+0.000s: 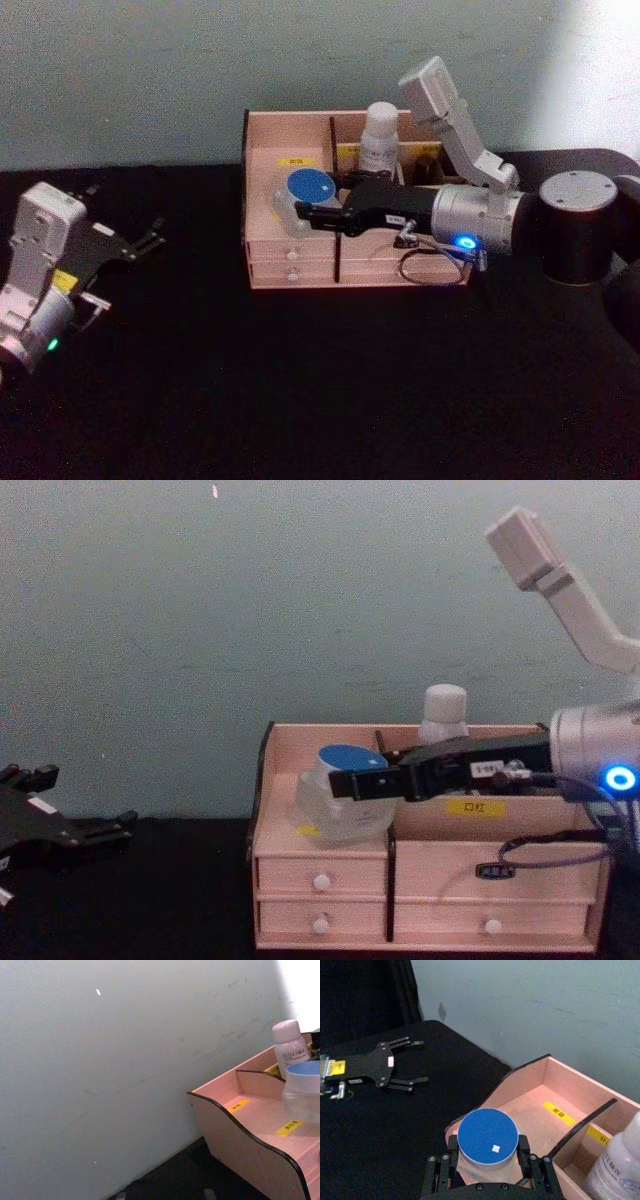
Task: Pick up the facial cleanser and watermelon frost from the table and place them into the tiered storage box.
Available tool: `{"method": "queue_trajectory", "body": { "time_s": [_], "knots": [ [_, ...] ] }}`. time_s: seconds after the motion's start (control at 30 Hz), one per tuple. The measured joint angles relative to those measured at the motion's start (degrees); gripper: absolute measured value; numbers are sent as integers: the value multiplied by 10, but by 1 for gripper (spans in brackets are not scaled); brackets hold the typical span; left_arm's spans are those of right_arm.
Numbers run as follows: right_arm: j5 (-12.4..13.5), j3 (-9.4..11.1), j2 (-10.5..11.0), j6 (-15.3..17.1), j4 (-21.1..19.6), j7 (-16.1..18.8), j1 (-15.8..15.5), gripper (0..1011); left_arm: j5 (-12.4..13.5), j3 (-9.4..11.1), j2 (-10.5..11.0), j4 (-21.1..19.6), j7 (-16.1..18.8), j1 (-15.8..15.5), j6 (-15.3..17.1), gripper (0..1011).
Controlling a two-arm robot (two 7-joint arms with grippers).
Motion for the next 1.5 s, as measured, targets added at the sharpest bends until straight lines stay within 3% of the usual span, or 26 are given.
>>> {"method": "queue_trajectory", "body": {
  "time_s": [0.8, 1.5],
  "knots": [
    [-24, -1, -59, -7, 94, -5, 46, 711, 0, 0, 0, 0, 0, 0, 0, 1001],
    [-39, 5, -78, 2, 132, -1, 63, 711, 0, 0, 0, 0, 0, 0, 0, 1001]
  ]
}}
